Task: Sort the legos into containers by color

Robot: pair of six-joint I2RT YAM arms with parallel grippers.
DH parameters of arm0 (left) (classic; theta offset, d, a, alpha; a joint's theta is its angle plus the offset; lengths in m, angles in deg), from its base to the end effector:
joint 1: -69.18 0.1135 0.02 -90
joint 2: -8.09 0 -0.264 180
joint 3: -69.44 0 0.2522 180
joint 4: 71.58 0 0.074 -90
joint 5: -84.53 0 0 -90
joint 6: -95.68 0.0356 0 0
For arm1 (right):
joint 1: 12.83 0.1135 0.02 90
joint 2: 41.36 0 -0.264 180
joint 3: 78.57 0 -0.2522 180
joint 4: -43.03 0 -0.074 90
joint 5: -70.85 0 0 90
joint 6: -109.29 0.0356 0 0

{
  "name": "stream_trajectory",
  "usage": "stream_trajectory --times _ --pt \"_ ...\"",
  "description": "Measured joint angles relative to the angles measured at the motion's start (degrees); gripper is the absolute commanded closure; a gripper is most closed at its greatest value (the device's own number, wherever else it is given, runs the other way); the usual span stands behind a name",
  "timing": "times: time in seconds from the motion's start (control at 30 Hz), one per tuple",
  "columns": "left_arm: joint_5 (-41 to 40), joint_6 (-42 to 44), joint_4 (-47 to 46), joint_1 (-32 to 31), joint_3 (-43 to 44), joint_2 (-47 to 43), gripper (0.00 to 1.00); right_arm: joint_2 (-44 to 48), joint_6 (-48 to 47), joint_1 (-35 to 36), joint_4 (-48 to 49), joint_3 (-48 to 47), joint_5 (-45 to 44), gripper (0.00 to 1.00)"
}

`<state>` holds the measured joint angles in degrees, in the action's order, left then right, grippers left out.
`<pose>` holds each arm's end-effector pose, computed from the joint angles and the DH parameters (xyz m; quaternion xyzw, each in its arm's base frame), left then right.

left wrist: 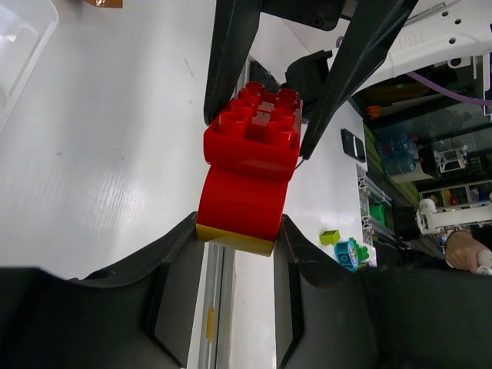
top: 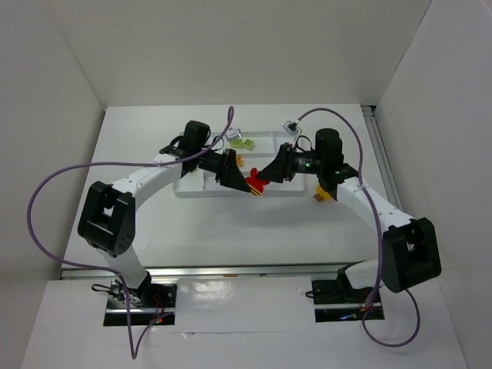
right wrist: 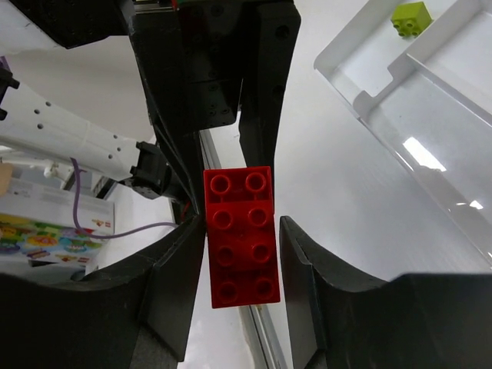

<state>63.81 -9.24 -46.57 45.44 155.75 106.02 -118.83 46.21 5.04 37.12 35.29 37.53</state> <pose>0.3280 -0.1806 0.2725 0.3110 0.7133 -0.6015 0.1805 0.2758 0.1202 0.2939 -0.2248 0.7286 0.5523 0.3371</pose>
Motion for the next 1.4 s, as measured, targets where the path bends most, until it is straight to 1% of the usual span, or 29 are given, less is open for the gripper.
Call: stream_trajectory --times 0.03,0.07,0.1,0.13,0.17,0.2,0.23,0.3,0.43,0.6,0.8,0.9,0.93,1.03,1.17,1.27,1.3,1.33,1.37,1.4 --pt "0.0 0.0 0.02 0.0 0.0 0.0 1.0 -0.09 -0.11 0.0 -0.02 0.0 0.13 0.49" --pt "0.0 0.0 0.04 0.0 0.0 0.0 1.0 -0.22 -0.22 0.0 -0.07 0.0 0.2 0.52" --pt "0.0 0.0 0.07 0.0 0.0 0.0 1.0 -0.35 -0.37 0.02 -0.09 0.0 0.24 0.58" --pt "-0.09 0.02 0.11 0.0 0.0 0.0 1.0 -0.46 -0.52 0.07 -0.13 0.0 0.44 0.7" --pt "0.02 0.04 0.35 0.0 0.0 0.0 1.0 -0.5 -0.87 0.13 -0.13 0.0 0.61 0.7" --pt "0.28 0.02 0.61 0.02 0.0 0.0 1.0 -0.52 -1.11 0.15 -0.24 -0.02 0.79 0.81" --pt "0.24 0.09 0.66 0.02 0.0 0.0 1.0 -0.52 -1.16 0.17 -0.31 -0.02 0.72 0.81" --pt "0.04 0.15 0.7 0.04 0.0 0.0 1.0 -0.35 -1.11 0.26 -0.63 -0.09 -0.37 0.89" --pt "0.11 0.02 -0.2 0.66 0.0 -0.11 1.0 1.66 -0.85 0.2 -1.75 -0.04 -4.11 0.9" --pt "0.0 0.24 0.28 1.9 -0.35 -1.57 1.0 5.62 -0.83 -1.7 -4.28 -0.22 -15.69 0.9" --pt "-0.74 0.57 0.31 2.47 -1.33 -2.51 1.0 5.16 0.9 -2.34 -6.34 -0.9 -25.81 0.9" --pt "-3.74 -0.59 0.5 2.64 -1.51 -2.51 1.0 2.6 2.69 -2.19 -10.23 -3.1 -36.61 0.9" --pt "-5.27 -0.92 0.92 2.75 -1.49 -2.54 1.0 1.11 3.21 -1.73 -11.37 -3.96 -42.01 0.9" --pt "-11.65 -2.19 3.41 3.08 -1.01 -2.54 1.0 -4.57 3.76 -0.17 -14.32 -6.75 -54.86 0.9" --pt "-20.02 -3.65 6.62 3.19 -0.11 -2.73 1.0 -13.73 3.87 1.38 -16.52 -10.64 -65.66 0.85" --pt "-24.15 -4.55 8.37 3.23 -0.11 -3.58 1.0 -18.75 3.58 1.77 -17.29 -11.98 -70.36 0.78" --pt "-24.98 -4.76 8.61 3.26 -0.11 -3.82 1.0 -19.78 3.48 1.86 -17.57 -12.26 -71.38 0.74" --pt "-25.77 -4.87 8.81 3.28 -0.11 -4.09 1.0 -20.68 3.34 1.88 -17.75 -12.55 -72.28 0.58" --pt "-26.27 -4.94 8.9 3.26 -0.11 -4.24 1.0 -21.55 3.19 1.88 -17.88 -13.0 -72.98 0.47" --pt "-26.71 -4.98 9.03 3.26 -0.11 -4.31 1.0 -22.32 3.04 1.88 -17.86 -13.66 -73.64 0.39"
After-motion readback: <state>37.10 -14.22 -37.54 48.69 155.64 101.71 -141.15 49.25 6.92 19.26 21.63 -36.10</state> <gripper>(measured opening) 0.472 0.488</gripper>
